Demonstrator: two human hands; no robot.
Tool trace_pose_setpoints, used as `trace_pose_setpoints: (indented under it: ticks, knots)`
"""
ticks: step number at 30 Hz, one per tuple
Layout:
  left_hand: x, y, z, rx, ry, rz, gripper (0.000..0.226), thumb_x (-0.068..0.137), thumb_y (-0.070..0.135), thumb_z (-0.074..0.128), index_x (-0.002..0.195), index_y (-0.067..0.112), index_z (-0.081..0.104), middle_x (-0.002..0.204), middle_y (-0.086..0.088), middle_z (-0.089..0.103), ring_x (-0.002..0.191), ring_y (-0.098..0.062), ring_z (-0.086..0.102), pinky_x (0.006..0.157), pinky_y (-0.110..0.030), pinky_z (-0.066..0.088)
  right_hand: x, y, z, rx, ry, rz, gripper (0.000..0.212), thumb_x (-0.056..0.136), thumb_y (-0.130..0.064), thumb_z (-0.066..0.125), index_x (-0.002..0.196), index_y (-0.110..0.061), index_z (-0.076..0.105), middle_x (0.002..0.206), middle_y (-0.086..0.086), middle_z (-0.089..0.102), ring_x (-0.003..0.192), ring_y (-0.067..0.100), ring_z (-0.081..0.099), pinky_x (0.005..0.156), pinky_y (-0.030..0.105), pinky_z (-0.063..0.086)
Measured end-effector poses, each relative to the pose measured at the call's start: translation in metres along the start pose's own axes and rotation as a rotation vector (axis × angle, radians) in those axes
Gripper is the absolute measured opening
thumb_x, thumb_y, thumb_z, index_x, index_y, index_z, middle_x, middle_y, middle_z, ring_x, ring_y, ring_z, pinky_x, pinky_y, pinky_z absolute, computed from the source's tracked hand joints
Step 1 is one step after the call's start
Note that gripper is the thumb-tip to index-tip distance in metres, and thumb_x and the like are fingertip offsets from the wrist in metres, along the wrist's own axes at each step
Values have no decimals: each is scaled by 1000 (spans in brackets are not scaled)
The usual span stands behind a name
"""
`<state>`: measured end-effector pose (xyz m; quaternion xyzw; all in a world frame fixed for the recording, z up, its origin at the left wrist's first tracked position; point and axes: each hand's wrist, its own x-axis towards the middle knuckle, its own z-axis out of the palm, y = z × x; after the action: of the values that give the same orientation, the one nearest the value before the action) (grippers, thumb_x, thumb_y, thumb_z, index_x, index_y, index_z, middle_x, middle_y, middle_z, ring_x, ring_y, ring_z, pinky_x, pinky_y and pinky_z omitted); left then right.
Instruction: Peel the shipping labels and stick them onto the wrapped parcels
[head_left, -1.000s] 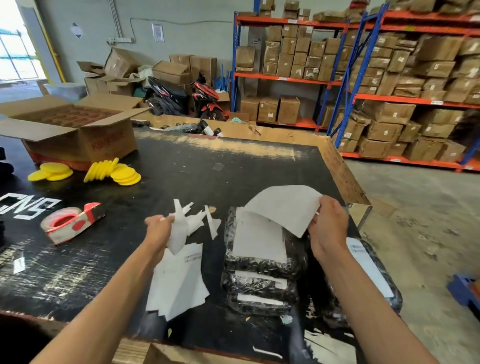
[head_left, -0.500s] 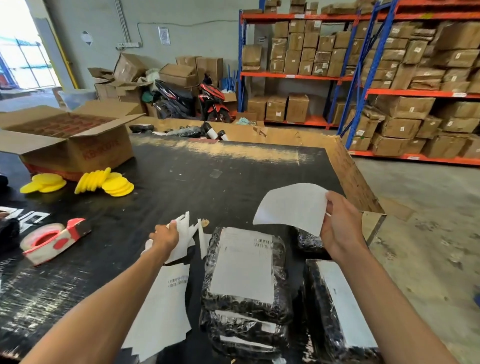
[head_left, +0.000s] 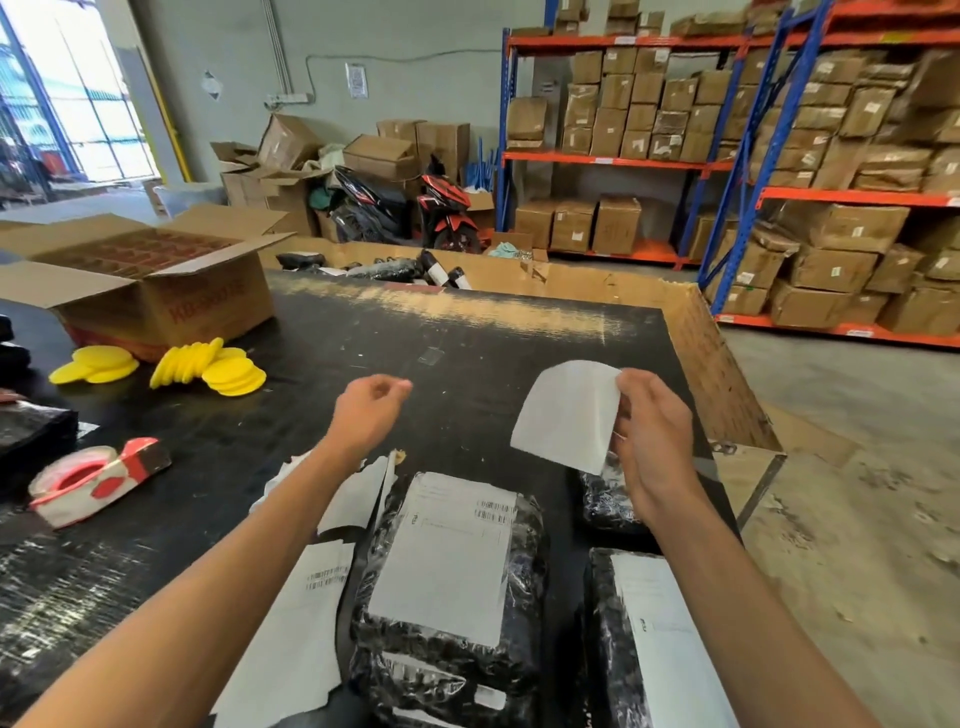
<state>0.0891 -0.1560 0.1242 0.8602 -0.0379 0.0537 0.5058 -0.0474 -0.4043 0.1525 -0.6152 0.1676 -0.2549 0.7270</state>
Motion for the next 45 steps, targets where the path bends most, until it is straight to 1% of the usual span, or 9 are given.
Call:
trace_pose_setpoints:
  ticks: [3,7,13,19,24,31,34,40,45]
  knots:
    - [-18,68,12,-209,-318,-33,38,97,41,54,93,8,73,74,0,68,70,-15,61,68,-29,52,-2,-11,3,-98,-47,-190,14,100,-20,56,87,-19,63,83,-2,66,81,15,59,66,35,44]
    - [-39,120,34,-243,-652,-205,56,94,57,47,99,6,69,89,-10,75,74,-18,69,63,-28,55,-15,-22,-4,-287,-233,-513,9,95,-14,64,87,-18,66,78,-10,67,70,8,63,64,25,51]
    - [-45,127,78,-275,-547,-229,27,96,26,59,103,2,69,85,-9,71,70,-16,67,60,-25,57,-21,-13,-32,-717,-435,-718,5,89,-29,62,89,-29,66,87,-20,67,83,9,63,72,29,51]
    - [-49,124,111,-327,-469,-220,21,96,20,57,90,3,69,72,-6,70,61,-15,66,60,-27,58,-12,7,-70,-920,-585,-511,18,96,-35,60,114,-35,61,120,-18,60,114,6,52,98,35,46]
    - [-50,125,135,-324,-518,-201,27,97,18,53,99,-4,68,81,-12,68,62,-16,64,52,-24,56,0,12,-101,-883,-748,-388,36,90,-32,67,123,-41,55,127,-25,51,123,2,44,100,24,40]
    - [-40,136,155,-326,-802,-106,28,100,22,45,99,11,71,86,-3,74,78,-17,65,69,-30,57,42,26,-130,-389,-59,4,38,93,-30,68,128,-19,58,109,4,67,100,19,65,80,31,54]
    - [-32,139,168,-336,-873,-104,32,100,21,41,112,9,69,101,-8,74,86,-20,66,73,-33,58,63,37,-145,-236,-101,216,20,95,-17,65,112,-6,70,105,11,77,98,26,71,85,39,56]
    - [-8,126,205,-63,-807,-55,30,101,20,48,114,1,68,101,-8,74,73,-17,68,70,-31,62,91,58,-146,-250,0,245,13,90,-4,70,99,5,73,89,20,74,72,24,63,57,23,53]
    - [10,104,229,178,-745,13,20,88,8,68,105,-2,72,75,-8,68,61,-16,64,73,-35,62,106,68,-141,-394,-11,233,4,88,3,70,89,4,73,65,11,64,54,14,55,45,16,48]
